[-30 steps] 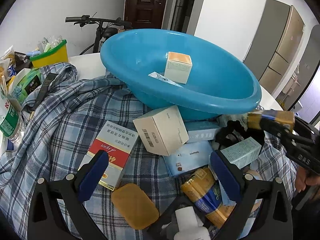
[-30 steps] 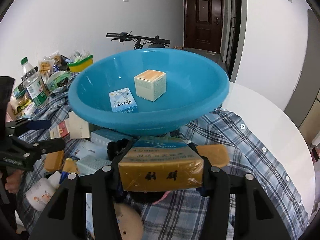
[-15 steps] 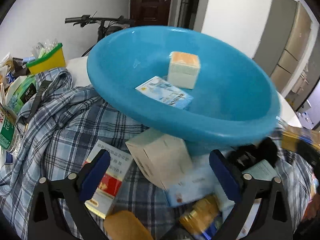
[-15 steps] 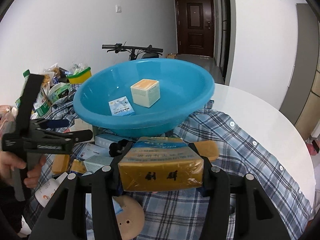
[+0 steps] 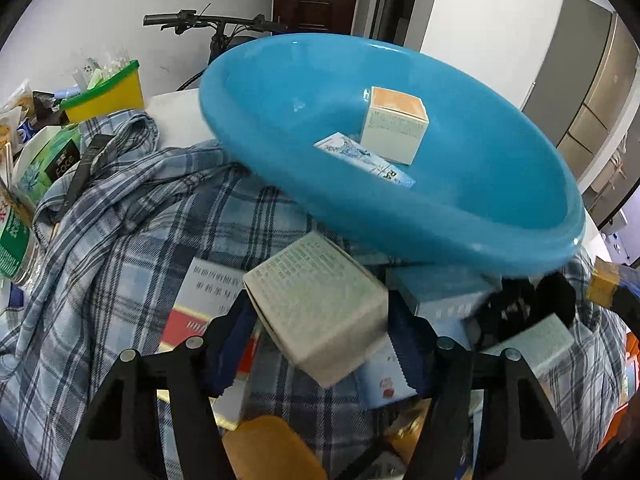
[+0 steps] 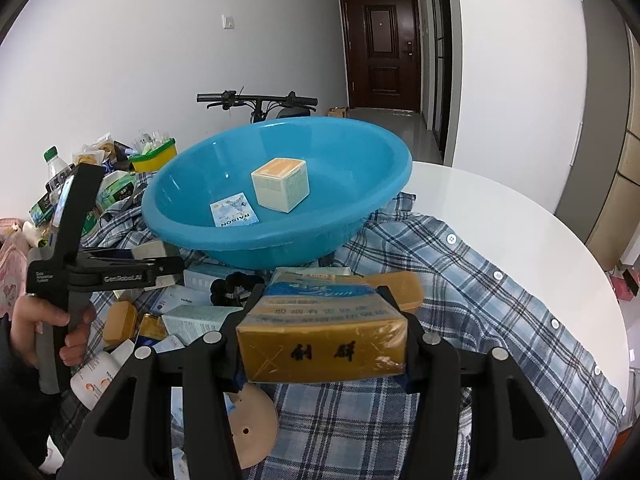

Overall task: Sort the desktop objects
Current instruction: 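Grasp the beige square box with the left tool while the right tool holds the gold pack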

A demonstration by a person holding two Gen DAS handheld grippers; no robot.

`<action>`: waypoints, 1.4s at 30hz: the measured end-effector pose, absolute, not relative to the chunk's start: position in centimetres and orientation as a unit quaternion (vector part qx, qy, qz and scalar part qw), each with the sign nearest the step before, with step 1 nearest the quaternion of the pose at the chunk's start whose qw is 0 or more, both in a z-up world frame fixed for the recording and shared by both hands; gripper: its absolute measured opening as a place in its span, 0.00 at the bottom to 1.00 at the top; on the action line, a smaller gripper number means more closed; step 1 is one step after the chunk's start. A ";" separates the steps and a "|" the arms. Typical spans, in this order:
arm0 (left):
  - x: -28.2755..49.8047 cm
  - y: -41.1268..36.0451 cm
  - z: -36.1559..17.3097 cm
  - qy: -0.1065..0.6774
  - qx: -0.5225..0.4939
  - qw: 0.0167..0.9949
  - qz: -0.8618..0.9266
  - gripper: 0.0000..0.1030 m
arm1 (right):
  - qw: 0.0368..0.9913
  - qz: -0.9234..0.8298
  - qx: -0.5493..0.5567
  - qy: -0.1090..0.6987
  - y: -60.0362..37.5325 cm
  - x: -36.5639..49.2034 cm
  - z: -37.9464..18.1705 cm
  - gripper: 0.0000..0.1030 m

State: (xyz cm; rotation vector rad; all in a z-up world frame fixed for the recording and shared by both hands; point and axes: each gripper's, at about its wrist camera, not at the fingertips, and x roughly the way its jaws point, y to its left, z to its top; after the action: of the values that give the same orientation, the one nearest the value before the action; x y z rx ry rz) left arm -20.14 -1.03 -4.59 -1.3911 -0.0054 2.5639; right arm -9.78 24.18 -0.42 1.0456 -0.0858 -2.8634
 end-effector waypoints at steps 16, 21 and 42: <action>-20.7 -1.4 -4.9 -0.018 -0.466 0.113 0.877 0.70 | 0.044 -0.937 0.345 -0.025 24.0 -9.4 -0.5 0.50; -19.9 -1.0 -4.3 -0.002 -0.449 0.128 0.884 0.52 | 0.043 -0.937 0.346 -0.027 24.1 -9.5 -0.6 0.50; -21.8 -0.5 -5.7 -0.048 -0.486 0.129 0.863 0.61 | 0.046 -0.935 0.352 -0.025 23.9 -9.6 -1.0 0.50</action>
State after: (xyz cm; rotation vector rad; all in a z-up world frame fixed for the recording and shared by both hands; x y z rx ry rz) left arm -21.82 -0.53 -5.69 -1.4133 -0.1404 2.5084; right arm -9.59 23.89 -1.03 1.0740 -0.0777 -2.8527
